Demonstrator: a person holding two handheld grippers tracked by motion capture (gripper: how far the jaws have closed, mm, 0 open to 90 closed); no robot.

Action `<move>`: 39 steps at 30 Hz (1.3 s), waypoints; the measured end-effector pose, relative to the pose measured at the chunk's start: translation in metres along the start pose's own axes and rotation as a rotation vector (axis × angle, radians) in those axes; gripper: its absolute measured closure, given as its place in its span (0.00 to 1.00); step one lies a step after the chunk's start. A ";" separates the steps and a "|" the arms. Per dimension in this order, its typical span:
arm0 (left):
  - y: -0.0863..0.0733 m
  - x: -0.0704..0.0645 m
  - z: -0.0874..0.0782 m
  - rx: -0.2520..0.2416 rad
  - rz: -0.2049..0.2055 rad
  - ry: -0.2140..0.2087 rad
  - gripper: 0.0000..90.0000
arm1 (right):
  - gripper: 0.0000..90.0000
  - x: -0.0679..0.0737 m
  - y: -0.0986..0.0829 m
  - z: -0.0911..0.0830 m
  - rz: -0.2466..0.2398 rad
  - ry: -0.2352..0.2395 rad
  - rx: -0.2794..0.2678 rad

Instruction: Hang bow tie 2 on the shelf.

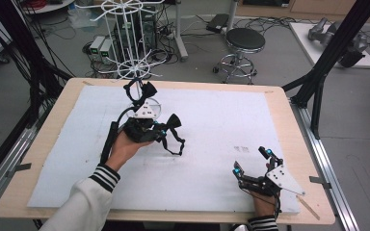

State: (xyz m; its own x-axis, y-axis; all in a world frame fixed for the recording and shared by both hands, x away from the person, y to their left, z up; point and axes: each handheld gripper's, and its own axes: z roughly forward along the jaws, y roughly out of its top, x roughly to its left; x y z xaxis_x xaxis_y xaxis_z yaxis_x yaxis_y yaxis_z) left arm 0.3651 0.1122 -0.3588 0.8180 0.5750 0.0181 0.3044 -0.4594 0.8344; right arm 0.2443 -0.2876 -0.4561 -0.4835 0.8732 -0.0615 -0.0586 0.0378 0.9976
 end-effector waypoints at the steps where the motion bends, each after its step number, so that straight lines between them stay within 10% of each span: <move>1: 0.001 0.000 -0.004 -0.014 -0.001 -0.004 0.84 | 0.01 0.000 0.000 0.000 0.007 0.000 0.002; 16: 0.001 0.011 -0.068 -0.184 -0.022 0.038 0.84 | 0.01 0.000 0.000 0.000 0.005 0.000 0.002; 39: -0.001 0.042 -0.126 -0.308 -0.061 0.106 0.85 | 0.01 0.000 0.000 0.000 0.008 -0.001 0.002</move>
State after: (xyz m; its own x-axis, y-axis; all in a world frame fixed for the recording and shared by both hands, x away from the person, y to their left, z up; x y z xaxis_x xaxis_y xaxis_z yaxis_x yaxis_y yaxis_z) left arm 0.3381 0.2222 -0.2898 0.7426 0.6697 0.0067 0.1760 -0.2048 0.9629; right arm 0.2443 -0.2877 -0.4560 -0.4832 0.8739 -0.0536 -0.0528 0.0320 0.9981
